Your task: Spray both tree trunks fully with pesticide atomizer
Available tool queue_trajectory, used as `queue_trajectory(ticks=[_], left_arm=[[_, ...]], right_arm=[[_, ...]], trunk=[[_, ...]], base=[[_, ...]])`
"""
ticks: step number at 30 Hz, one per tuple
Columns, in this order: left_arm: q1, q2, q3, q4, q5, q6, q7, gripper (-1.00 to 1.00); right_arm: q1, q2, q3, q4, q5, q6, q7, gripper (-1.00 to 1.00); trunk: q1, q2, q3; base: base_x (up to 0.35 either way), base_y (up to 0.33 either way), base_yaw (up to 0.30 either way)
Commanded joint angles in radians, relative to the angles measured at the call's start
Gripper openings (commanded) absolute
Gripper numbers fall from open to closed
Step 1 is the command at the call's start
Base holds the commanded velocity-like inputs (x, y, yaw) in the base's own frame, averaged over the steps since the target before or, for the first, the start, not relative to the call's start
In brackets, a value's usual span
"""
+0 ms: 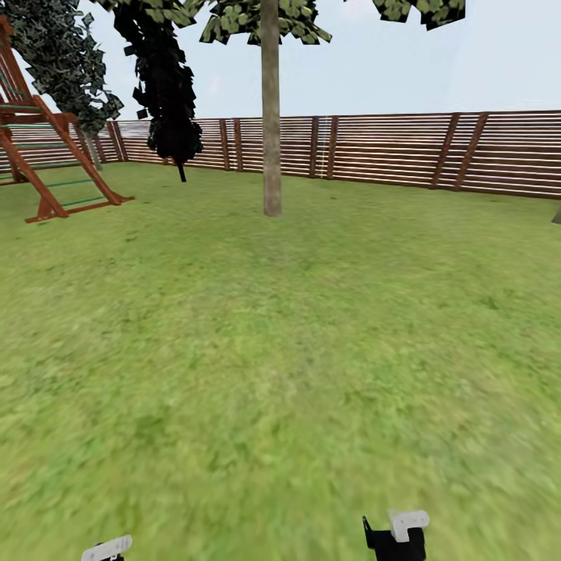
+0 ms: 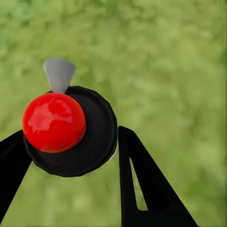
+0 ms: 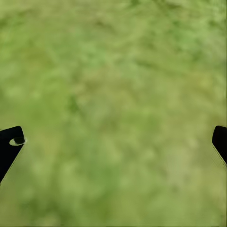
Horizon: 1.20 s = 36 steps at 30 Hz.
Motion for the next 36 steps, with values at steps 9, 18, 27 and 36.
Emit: queue_trajectory(ticks=[9, 18, 27, 36], left_arm=[[-0.001, 0.000, 0.005, 0.001, -0.002, -0.003, 0.000, -1.00], [-0.001, 0.000, 0.005, 0.001, -0.001, -0.003, 0.000, -1.00], [-0.001, 0.000, 0.005, 0.001, -0.002, -0.003, 0.000, -1.00], [-0.001, 0.000, 0.005, 0.001, -0.002, -0.003, 0.000, -1.00]], right_arm=[[0.000, 0.000, 0.009, 0.000, -0.004, -0.002, -0.005, 1.00], [0.000, 0.000, 0.009, 0.000, -0.004, -0.002, -0.005, 1.00], [0.000, 0.000, 0.008, 0.000, -0.004, -0.002, -0.005, 1.00], [0.000, 0.000, 0.008, 0.000, -0.004, -0.002, -0.005, 1.00]], trunk=[[0.000, 0.000, -0.001], [0.000, 0.000, -0.001], [0.000, 0.000, -0.001], [0.000, 0.000, -0.001]], base=[[0.340, 0.000, 0.000], [0.340, 0.000, 0.000], [0.340, 0.000, 0.000], [0.340, 0.000, 0.000]])
